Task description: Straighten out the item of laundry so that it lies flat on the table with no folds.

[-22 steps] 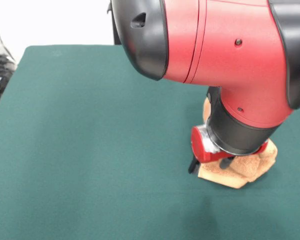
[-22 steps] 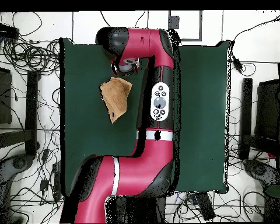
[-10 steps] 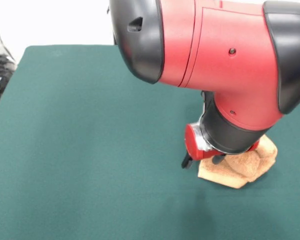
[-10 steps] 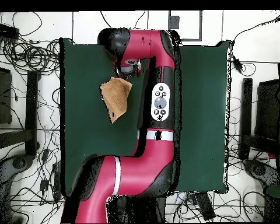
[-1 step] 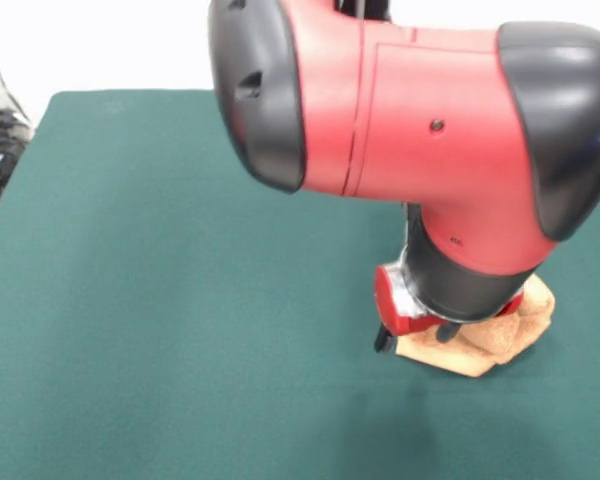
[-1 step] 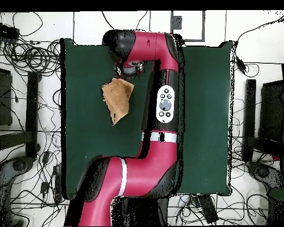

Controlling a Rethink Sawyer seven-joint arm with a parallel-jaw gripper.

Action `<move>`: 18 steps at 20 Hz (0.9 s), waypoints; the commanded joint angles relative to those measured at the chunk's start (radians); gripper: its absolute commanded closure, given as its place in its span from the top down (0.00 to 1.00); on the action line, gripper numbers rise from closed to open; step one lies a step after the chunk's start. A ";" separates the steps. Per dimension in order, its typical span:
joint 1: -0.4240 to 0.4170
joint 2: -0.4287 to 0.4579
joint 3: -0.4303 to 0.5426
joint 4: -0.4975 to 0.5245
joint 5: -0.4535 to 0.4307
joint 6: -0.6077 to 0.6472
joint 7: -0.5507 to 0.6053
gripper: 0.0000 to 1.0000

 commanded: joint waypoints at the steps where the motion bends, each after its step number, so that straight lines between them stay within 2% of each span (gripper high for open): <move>1: -0.015 0.093 0.174 0.109 -0.027 -0.088 0.042 1.00; 8: -0.014 0.117 0.234 0.059 -0.189 0.055 0.030 1.00; 14: -0.022 0.102 0.305 0.057 -0.286 0.157 0.029 1.00; 18: -0.032 0.092 0.361 0.062 -0.337 0.159 0.032 1.00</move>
